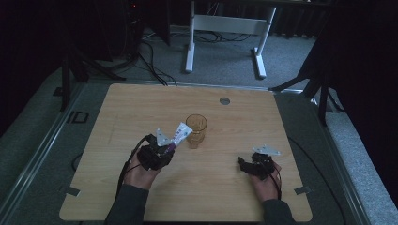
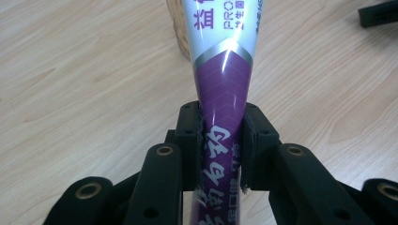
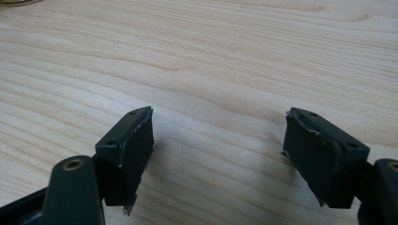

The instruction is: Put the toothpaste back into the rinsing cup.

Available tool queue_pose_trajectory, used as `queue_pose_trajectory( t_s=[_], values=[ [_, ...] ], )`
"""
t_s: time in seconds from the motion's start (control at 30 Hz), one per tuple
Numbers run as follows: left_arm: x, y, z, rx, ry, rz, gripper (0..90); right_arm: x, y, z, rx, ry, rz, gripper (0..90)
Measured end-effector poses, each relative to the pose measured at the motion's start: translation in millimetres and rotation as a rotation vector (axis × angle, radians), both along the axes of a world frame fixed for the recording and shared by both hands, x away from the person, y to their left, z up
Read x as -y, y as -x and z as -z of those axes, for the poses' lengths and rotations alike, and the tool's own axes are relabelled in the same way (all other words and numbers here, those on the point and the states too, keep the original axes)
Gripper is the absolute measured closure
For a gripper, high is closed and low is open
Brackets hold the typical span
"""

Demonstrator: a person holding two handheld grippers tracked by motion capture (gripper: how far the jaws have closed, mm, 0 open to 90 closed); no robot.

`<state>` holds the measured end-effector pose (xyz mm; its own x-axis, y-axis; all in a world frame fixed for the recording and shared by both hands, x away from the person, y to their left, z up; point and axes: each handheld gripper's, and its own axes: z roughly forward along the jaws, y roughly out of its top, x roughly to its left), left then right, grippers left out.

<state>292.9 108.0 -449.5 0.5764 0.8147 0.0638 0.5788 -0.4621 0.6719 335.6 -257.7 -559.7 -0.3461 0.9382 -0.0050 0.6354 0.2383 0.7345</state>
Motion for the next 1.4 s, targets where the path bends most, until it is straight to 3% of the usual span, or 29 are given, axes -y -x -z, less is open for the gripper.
queue_pose_trajectory(
  t_s=[0.83,1.4],
  values=[
    [4.3,-8.6,-11.7,0.050,0.079,0.015,72.2,0.0,0.0,0.0,0.000,0.000,0.001,24.6],
    [0.3,-15.0,-14.5,0.060,0.165,-0.003,72.3,0.1,-0.1,0.1,0.002,0.001,-0.001,24.6]
  ],
)
